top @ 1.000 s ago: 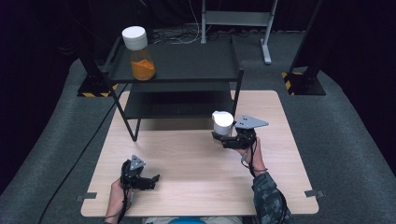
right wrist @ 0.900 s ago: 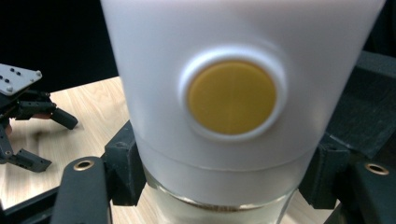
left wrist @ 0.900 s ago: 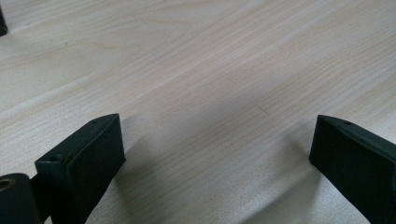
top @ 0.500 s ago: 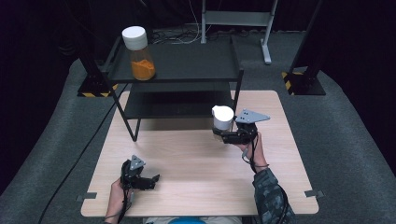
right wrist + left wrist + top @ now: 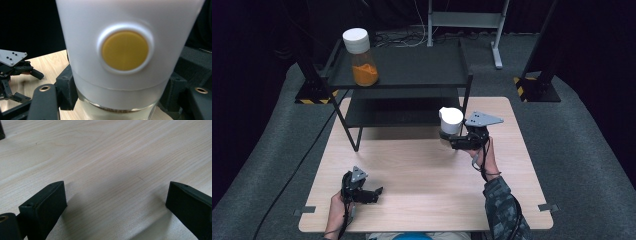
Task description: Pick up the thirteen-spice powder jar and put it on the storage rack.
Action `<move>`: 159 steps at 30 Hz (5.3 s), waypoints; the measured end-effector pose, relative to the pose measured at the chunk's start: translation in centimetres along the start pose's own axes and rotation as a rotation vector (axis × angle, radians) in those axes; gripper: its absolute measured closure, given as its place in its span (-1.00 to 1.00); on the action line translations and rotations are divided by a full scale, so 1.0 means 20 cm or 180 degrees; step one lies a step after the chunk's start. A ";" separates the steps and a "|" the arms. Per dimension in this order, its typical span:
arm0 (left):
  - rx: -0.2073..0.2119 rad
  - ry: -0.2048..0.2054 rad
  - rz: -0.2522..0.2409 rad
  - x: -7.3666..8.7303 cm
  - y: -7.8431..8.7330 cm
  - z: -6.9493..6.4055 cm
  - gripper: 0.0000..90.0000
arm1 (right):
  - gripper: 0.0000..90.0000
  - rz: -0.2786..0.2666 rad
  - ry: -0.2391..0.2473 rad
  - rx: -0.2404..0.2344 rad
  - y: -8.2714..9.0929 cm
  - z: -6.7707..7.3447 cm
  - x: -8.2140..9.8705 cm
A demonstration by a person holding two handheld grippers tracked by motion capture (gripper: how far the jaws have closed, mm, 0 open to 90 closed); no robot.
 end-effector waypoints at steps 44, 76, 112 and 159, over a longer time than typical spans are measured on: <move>-0.0001 0.0000 0.0008 0.00 0.00 0.00 -0.94 | -0.33 -0.0108 0.0128 0.0066 0.10 -0.01 -0.21; 0.0003 0.0005 0.0006 0.00 0.00 0.00 -0.94 | -0.33 -0.0159 0.0208 0.0024 0.14 -0.03 -0.44; 0.0011 0.0002 0.0005 0.00 0.00 0.00 -0.94 | -0.33 -0.0302 0.0189 -0.0203 0.17 -0.16 -0.63; 0.0027 -0.0020 0.0007 0.00 0.00 0.01 -0.93 | -0.33 -0.0368 -0.0020 0.0125 0.08 -0.22 -0.83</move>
Point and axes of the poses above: each handheld gripper's, and its own axes: y roughly backward along the jaws, x roughly out of its underside, z roughly to its left, the point moved 1 cm from there along -y, roughly forward along the jaws, and after that the axes turned 1 degree about z, right-handed, at the moved point
